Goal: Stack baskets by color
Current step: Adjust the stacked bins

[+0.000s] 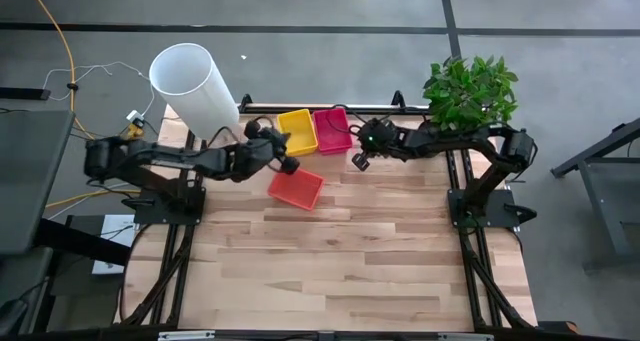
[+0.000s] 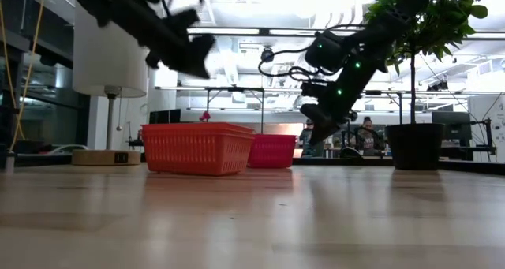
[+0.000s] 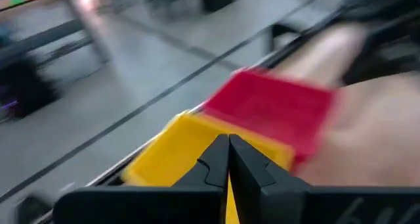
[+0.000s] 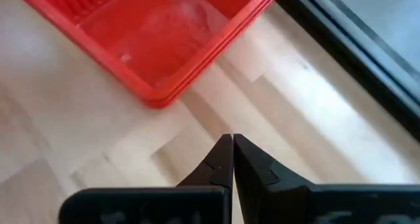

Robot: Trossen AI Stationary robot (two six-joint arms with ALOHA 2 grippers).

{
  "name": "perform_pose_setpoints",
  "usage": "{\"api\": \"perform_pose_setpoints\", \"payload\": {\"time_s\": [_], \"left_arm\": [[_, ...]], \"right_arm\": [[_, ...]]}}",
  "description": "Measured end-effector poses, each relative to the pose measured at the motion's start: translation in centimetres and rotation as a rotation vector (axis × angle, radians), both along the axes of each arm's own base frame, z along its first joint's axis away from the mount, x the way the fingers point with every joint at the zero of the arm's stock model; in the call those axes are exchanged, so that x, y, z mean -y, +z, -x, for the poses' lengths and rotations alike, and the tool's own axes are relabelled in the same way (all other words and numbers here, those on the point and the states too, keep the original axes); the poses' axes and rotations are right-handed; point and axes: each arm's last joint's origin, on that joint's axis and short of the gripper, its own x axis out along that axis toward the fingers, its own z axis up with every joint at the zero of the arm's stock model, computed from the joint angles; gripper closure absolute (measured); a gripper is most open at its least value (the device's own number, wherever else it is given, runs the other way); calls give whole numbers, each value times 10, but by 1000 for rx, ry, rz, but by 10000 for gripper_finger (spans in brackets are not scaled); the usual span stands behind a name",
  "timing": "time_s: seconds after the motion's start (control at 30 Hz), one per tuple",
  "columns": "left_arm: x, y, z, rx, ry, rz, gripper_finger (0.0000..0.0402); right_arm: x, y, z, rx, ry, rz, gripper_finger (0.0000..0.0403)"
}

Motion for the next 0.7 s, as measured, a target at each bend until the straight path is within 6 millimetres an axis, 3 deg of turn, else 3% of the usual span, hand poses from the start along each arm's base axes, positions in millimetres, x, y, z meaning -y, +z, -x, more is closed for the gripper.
{"api": "perform_pose_setpoints", "payload": {"time_s": [0.3, 0.7], "left_arm": [[64, 44, 14, 164, -355, 28, 401], [122, 66, 33, 299, -595, 61, 402]], "right_arm": [[-12, -7, -5, 147, 31, 2, 403], [-20, -9, -17, 247, 112, -58, 403]]}}
